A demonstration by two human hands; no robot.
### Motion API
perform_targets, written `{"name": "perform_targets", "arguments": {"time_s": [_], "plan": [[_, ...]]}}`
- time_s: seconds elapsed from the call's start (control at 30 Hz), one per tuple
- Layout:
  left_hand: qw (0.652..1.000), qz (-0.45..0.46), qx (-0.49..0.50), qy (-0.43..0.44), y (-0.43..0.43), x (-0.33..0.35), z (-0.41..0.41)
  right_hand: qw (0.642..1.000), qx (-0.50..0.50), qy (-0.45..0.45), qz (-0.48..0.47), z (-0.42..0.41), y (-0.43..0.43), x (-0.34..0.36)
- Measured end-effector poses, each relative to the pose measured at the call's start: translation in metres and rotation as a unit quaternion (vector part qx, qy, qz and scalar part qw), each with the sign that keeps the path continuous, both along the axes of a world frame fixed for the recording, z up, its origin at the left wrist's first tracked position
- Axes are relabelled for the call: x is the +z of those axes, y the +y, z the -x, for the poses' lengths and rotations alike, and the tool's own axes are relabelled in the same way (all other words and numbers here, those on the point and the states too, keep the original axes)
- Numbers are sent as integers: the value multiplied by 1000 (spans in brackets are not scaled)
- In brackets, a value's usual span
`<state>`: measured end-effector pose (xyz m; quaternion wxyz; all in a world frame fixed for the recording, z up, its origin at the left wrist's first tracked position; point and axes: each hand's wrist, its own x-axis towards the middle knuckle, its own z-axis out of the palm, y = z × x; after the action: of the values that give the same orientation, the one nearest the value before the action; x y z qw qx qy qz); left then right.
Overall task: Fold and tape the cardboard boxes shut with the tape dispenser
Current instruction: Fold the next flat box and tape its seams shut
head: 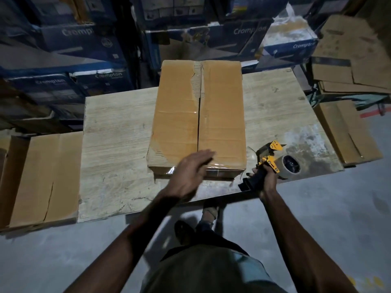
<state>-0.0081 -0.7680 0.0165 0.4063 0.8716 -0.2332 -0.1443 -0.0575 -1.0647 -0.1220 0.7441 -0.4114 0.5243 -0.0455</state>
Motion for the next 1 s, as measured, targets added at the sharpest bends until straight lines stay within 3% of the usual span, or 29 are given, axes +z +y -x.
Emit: {"name": "perform_targets", "arguments": {"time_s": [0.07,0.13,0.2,0.27,0.33,0.4,0.5,0.57,0.6,0.67,0.87,1.0], "plan": [[996,31,77,-15,49,4,-8,1000,5,8,-25,6,5,-6],[992,-12,115,-48,98,3,-16,999,1,28,26,17,10,-4],[984,-116,107,-78,139,1,-24,978,28,122,167,33,14,10],[976,-186,73,-84,167,-1,-32,922,63,172,342,51,21,36],[977,-198,17,-74,181,-5,-39,829,167,93,526,59,19,64],[983,-175,-29,-40,183,-8,-46,699,332,-6,633,53,6,85],[972,-204,-93,-76,171,-11,-60,480,539,-65,689,19,-6,116],[964,-230,-108,-85,169,-15,-69,385,619,-70,681,-4,-3,130],[962,-235,-110,-79,170,-18,-73,357,647,-69,670,-12,-1,131],[963,-235,-110,-72,172,-20,-77,338,668,-76,658,-21,3,128],[973,-194,-81,-94,176,-35,-67,381,660,-91,640,-31,7,107],[962,-206,-40,-174,175,-54,-54,380,641,-103,659,-29,3,99]]}}
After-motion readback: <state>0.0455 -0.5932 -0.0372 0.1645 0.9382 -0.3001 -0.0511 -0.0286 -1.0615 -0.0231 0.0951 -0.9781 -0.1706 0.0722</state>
